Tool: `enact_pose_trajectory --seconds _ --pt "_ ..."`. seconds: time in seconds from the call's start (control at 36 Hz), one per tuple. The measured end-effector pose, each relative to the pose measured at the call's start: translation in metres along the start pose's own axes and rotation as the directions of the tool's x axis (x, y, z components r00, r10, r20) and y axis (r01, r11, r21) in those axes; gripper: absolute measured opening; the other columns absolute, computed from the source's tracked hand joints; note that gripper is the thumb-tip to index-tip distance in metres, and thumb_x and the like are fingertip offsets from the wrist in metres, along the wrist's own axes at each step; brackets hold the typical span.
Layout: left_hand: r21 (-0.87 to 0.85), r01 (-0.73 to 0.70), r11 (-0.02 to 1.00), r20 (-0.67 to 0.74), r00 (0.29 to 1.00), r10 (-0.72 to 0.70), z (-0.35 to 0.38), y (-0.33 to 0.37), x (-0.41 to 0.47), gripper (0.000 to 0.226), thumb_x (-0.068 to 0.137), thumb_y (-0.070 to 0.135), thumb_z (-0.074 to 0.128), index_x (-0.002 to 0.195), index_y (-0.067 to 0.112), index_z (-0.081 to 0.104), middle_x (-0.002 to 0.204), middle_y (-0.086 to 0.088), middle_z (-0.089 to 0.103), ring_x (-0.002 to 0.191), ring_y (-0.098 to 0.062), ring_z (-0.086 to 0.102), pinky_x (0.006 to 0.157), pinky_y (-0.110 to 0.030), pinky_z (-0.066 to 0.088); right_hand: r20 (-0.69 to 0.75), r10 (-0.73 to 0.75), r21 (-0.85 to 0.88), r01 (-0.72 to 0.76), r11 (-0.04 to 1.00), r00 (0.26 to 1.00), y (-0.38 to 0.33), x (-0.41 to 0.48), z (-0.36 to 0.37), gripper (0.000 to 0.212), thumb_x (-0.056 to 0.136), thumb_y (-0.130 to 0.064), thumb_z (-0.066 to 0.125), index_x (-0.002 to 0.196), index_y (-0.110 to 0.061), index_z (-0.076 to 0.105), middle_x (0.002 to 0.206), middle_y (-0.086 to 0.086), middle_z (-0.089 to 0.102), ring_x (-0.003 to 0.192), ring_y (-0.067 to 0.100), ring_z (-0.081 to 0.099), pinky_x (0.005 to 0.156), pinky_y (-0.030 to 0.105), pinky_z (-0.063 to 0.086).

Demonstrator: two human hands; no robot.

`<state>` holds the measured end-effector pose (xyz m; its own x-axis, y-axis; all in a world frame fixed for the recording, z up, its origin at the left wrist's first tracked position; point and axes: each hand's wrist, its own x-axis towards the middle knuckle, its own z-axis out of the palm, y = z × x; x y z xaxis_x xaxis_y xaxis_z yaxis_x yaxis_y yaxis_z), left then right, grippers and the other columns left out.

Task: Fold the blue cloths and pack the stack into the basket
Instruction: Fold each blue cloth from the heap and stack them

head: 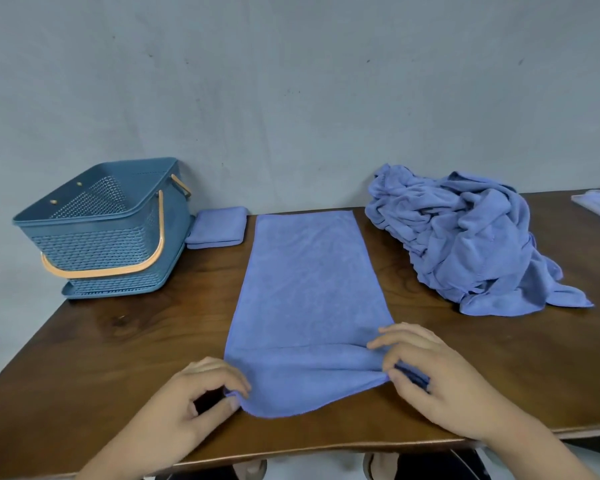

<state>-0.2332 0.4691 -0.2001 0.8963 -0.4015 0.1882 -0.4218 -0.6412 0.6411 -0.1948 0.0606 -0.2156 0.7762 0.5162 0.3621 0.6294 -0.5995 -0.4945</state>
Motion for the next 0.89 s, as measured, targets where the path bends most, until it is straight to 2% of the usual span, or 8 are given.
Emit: enact_pose_trajectory --seconds 0.14,0.31,0.44,0.61,0.69,0.75,0.81,0.89 --pt "-0.171 0.124 0.977 -0.024 0.991 -0.130 -0.001 0.001 -0.003 0.039 0.101 0.057 0.056 0.112 0.021 0.069 0.100 0.000 0.073 0.097 -0.023 0.064 0.089 -0.040 0.047 0.005 0.121 0.064 -0.121 0.991 0.993 -0.006 -0.001 -0.004 0.015 0.111 -0.038 0.045 0.099 -0.042 0.054 0.086 -0.011 0.058 0.081 0.016 0.058 0.071 0.030 0.046" --pt "-0.286 0.118 0.951 -0.049 0.989 -0.137 0.000 -0.003 -0.003 0.032 0.105 0.042 0.056 0.108 0.011 0.063 0.093 -0.003 0.070 0.092 -0.032 0.061 0.079 -0.031 0.042 0.043 0.161 0.067 -0.163 0.984 0.986 -0.010 0.000 -0.004 0.012 0.103 -0.056 0.053 0.105 -0.047 0.061 0.095 -0.020 0.069 0.089 0.006 0.068 0.071 0.022 0.050" --pt "-0.365 0.135 0.921 -0.075 0.982 -0.174 -0.001 -0.007 -0.002 0.033 0.104 0.044 0.054 0.109 0.012 0.063 0.097 -0.008 0.073 0.096 -0.038 0.061 0.082 -0.031 0.040 0.107 0.234 0.198 -0.251 0.947 0.966 -0.010 0.001 -0.011 0.016 0.084 -0.038 0.087 0.094 -0.038 0.074 0.090 -0.013 0.073 0.083 0.010 0.069 0.074 0.026 0.050" --pt "-0.393 0.139 0.909 -0.093 0.977 -0.189 0.000 0.000 -0.001 0.027 0.103 0.038 0.054 0.106 0.013 0.064 0.093 -0.007 0.071 0.091 -0.033 0.061 0.078 -0.028 0.039 0.096 0.267 0.509 -0.278 0.815 0.959 -0.001 0.001 -0.017 0.031 0.095 -0.017 0.077 0.069 -0.033 0.073 0.066 -0.011 0.060 0.064 0.005 0.051 0.064 0.021 0.039" --pt "-0.422 0.111 0.900 -0.130 0.975 -0.181 0.000 0.002 -0.001 0.037 0.102 0.049 0.057 0.102 0.012 0.063 0.086 -0.009 0.065 0.083 -0.022 0.055 0.074 -0.030 0.036 0.024 0.305 0.608 -0.255 0.752 0.952 -0.002 0.000 -0.021 0.018 0.099 -0.018 0.068 0.087 -0.019 0.082 0.074 0.005 0.066 0.073 0.014 0.059 0.071 0.027 0.045" --pt "-0.426 0.102 0.899 -0.141 0.974 -0.177 0.000 0.001 -0.002 0.041 0.101 0.053 0.058 0.099 0.012 0.062 0.083 -0.015 0.060 0.080 -0.019 0.051 0.072 -0.032 0.034 0.001 0.316 0.616 -0.250 0.747 0.949 -0.001 0.001 -0.020 0.026 0.103 -0.031 0.068 0.089 -0.011 0.078 0.079 0.018 0.060 0.075 0.019 0.057 0.074 0.034 0.043" --pt "-0.434 0.091 0.896 -0.140 0.976 -0.167 -0.001 0.001 -0.003 0.035 0.103 0.045 0.058 0.096 0.011 0.061 0.079 -0.016 0.057 0.076 -0.020 0.050 0.070 -0.031 0.035 -0.008 0.337 0.630 -0.257 0.733 0.941 -0.004 0.002 -0.019 0.028 0.103 -0.035 0.069 0.088 -0.012 0.079 0.079 0.013 0.064 0.076 0.016 0.060 0.074 0.030 0.045" --pt "-0.460 0.084 0.884 -0.150 0.974 -0.171 -0.001 -0.001 -0.004 0.027 0.100 0.036 0.059 0.093 0.011 0.064 0.073 -0.018 0.054 0.071 -0.022 0.050 0.067 -0.029 0.037 0.000 0.364 0.658 -0.274 0.701 0.931 -0.011 0.003 -0.018 0.020 0.097 -0.016 0.067 0.095 -0.022 0.086 0.088 0.008 0.077 0.083 0.019 0.071 0.077 0.025 0.054"
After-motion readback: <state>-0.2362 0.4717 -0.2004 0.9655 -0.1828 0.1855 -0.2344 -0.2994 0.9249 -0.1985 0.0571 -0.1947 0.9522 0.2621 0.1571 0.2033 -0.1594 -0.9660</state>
